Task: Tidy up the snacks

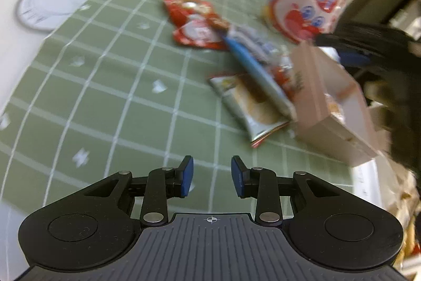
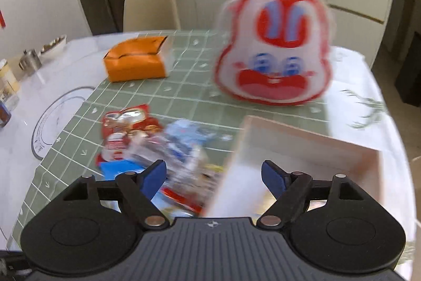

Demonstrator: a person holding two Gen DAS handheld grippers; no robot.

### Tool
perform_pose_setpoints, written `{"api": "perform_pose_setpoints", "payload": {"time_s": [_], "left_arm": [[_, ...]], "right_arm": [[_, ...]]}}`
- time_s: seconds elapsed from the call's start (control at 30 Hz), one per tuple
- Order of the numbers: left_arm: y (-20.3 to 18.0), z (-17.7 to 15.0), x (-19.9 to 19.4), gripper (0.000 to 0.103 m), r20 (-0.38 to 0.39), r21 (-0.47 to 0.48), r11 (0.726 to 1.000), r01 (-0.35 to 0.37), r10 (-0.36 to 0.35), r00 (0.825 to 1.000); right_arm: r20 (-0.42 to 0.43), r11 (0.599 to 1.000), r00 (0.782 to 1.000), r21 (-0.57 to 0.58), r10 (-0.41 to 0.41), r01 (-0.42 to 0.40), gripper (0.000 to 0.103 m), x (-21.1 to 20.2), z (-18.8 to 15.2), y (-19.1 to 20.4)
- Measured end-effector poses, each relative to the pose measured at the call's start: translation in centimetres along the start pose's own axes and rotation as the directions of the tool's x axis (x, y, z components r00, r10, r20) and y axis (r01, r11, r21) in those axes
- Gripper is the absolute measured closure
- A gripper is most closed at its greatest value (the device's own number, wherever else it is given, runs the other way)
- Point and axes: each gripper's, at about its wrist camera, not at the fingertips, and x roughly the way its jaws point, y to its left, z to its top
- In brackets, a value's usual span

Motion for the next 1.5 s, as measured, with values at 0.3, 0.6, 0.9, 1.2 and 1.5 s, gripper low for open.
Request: {"api": "perform_pose_setpoints", "payload": {"time_s": [0.3,0.6,0.9,1.2,1.5], "left_arm": [[2.5,1.2,0.8,0.068,-0.028,-0.016,0.993,0.114,-0.114,0.993],[4.5,2.8,0.6,0.068,0.008,-0.075,0.988,0.138,-0.137,0.99],[3.6,3.2,0.0,0.068,0.033,-0.065,0.99,0.128,-0.126,0.991],[3.8,3.1,-1.5,0.068,0.076,-0.076,0.996,0.055,-0.049,0.996],[4.8,2.5,-0.9,0.068,0.019,-0.088,0.996,-0.007,0.009,1.0]], "right_arm": [[-0.179,0.983,0.97,-0.104,-0.167,0.15,0.08,8.1,1.7,3.8],[-0.248,0.99,0.961,0.093,0.123,-0.102,0.086,4.8,-2.6,6.0],[-0.124,0.989,0.985,-0.067,0.12,-0.129,0.073,-0.3,-7.8,8.7],[-0.073,0.994,0.992,-0.019,0.107,-0.109,0.048,-1.9,-10.5,6.1],[-0.063,0.977,0.975,-0.015,0.213,-0.214,0.034,-1.7,-11.0,9.0]]}}
